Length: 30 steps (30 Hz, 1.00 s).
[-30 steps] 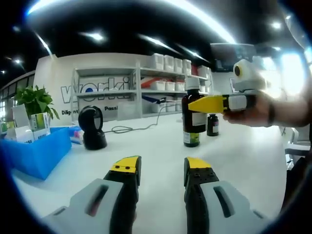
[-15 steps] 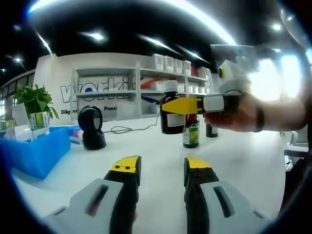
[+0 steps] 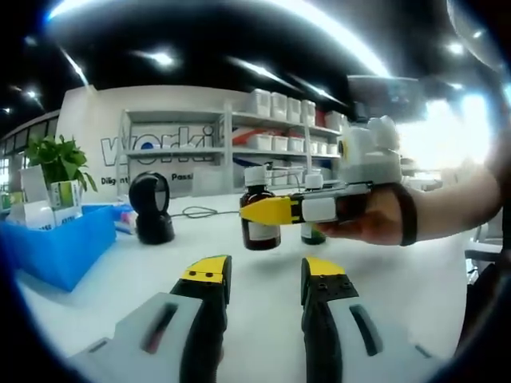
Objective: Rotate the medicine bottle to make it face forward pick up the medicine bottle inspect the drug traceability code place the medicine on the table
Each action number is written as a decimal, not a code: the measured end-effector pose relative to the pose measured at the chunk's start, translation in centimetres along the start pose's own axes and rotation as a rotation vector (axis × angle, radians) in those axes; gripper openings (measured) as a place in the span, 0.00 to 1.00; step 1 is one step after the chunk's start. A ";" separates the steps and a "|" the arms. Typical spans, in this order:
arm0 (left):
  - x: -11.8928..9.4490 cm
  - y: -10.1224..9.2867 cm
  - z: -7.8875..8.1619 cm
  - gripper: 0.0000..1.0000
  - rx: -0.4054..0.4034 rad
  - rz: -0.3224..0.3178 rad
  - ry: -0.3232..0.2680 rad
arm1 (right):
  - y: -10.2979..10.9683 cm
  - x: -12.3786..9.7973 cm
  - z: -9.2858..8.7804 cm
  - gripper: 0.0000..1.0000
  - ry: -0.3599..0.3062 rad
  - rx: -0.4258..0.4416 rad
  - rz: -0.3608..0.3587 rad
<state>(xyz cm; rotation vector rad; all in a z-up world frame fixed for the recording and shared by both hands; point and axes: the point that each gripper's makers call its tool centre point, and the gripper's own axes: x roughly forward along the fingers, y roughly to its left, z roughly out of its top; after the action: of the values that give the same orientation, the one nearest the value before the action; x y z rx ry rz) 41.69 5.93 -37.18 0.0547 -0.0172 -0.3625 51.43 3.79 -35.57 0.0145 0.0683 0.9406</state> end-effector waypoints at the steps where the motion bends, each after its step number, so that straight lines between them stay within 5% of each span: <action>1: 0.0 0.0 0.0 0.26 -0.002 -0.001 -0.001 | 0.1 0.1 -0.1 0.27 -0.002 -0.003 0.001; 11: -0.1 0.3 0.2 0.26 -0.005 0.013 -0.009 | 0.1 1.0 -1.9 0.27 0.043 -0.041 -0.011; 30: -0.1 0.1 0.1 0.26 -0.011 0.006 -0.006 | 0.0 0.8 -2.5 0.28 0.052 -0.057 -0.011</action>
<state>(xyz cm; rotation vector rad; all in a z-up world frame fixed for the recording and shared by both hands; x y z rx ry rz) 41.62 6.10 -37.06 0.0428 -0.0209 -0.3563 51.71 4.36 -38.10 -0.0628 0.0900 0.9316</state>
